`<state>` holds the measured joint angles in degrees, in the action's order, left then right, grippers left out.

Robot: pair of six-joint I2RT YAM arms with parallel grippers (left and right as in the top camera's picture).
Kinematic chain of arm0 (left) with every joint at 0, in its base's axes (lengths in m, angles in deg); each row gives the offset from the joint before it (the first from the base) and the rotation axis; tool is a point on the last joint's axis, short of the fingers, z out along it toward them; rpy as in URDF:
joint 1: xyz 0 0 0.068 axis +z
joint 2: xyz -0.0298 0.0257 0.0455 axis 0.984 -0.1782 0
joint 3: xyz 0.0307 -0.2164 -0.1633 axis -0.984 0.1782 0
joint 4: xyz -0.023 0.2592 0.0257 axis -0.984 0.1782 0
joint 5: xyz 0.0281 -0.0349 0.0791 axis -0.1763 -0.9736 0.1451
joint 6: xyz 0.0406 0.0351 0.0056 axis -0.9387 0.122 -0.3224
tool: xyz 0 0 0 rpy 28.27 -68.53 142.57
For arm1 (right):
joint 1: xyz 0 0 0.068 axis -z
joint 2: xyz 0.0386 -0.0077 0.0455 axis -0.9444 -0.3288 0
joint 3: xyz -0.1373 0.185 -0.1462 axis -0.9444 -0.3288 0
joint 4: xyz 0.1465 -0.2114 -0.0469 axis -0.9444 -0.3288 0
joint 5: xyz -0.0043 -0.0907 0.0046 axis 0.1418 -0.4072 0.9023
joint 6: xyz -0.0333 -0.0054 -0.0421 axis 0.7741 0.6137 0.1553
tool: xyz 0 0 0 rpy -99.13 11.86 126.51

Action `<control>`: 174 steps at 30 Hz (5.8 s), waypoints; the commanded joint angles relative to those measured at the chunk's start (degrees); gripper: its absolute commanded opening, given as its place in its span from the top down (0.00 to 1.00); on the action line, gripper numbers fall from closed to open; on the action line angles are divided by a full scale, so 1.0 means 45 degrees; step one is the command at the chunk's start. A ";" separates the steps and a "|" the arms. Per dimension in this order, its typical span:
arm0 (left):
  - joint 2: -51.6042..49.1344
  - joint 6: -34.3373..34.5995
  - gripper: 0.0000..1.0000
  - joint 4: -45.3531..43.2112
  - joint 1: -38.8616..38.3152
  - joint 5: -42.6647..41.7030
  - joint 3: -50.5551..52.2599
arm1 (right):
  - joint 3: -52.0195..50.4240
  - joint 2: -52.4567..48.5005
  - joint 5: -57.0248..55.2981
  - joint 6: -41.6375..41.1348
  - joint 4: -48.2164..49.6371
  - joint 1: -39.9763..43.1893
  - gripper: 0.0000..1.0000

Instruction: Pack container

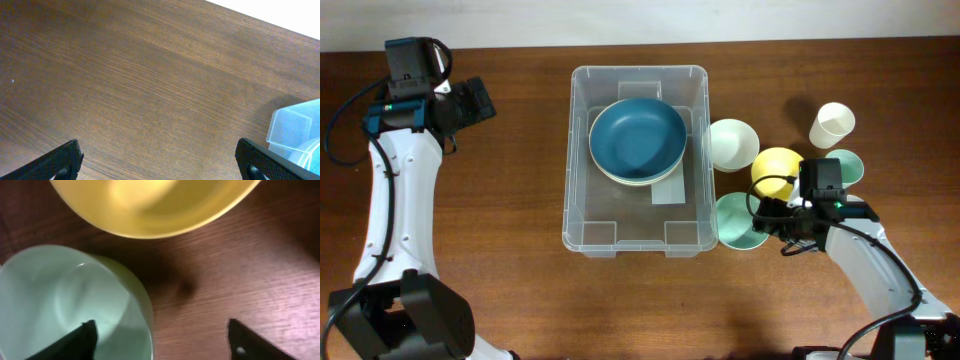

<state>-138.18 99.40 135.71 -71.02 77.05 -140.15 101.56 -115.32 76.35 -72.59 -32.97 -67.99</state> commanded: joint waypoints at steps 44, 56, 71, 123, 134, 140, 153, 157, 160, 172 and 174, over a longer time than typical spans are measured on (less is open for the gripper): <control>0.0151 -0.0024 0.00 0.0000 0.0019 0.0053 -0.0209 | 0.5085 -0.0782 -0.1486 0.0418 -0.3827 -0.0758 0.96; 0.0151 -0.0024 0.00 0.0000 0.0019 0.0053 -0.0209 | 0.4294 -0.0874 -0.1477 0.2778 -0.3910 -0.0792 0.01; 0.0151 -0.0024 0.00 0.0000 0.0019 0.0053 -0.0209 | 0.4294 -0.4187 0.1127 0.3672 -0.3623 -0.0806 0.36; 0.0151 -0.0024 0.00 0.0000 0.0019 0.0053 -0.0209 | 0.4294 -0.2783 0.1268 0.4153 -0.3662 -0.0811 0.96; 0.0151 -0.0024 0.00 0.0000 0.0019 0.0053 -0.0209 | 0.4789 -0.2783 0.0053 0.0602 -0.3721 -0.0908 0.96; 0.0151 -0.0024 0.00 0.0000 0.0019 0.0053 -0.0209 | 0.5241 -0.2783 -0.0049 0.0787 -0.3279 -0.0845 0.01; 0.0151 -0.0024 0.00 0.0000 0.0019 0.0053 -0.0209 | 0.5527 -0.2783 -0.0053 0.1035 -0.3254 -0.0845 0.96; 0.0151 -0.0024 0.00 0.0000 0.0019 0.0053 -0.0209 | 0.5639 -0.2783 -0.0053 0.1035 -0.3371 -0.0845 0.96; 0.0151 -0.0024 0.00 0.0000 0.0019 0.0053 -0.0209 | 0.5649 -0.2783 -0.0063 0.1035 -0.3381 -0.0845 0.96; 0.0151 -0.0024 0.00 0.0000 0.0019 0.0053 -0.0209 | 0.6688 -0.2783 -0.0097 0.1039 -0.3900 -0.0845 0.96; 0.0146 -0.0024 0.00 0.0000 0.0019 0.0053 -0.0209 | 0.6985 -0.2783 -0.0102 0.1039 -0.4153 -0.0845 0.96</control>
<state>-138.18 99.40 135.71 -71.02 77.05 -140.15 130.34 -128.65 76.57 -68.28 -51.00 -72.06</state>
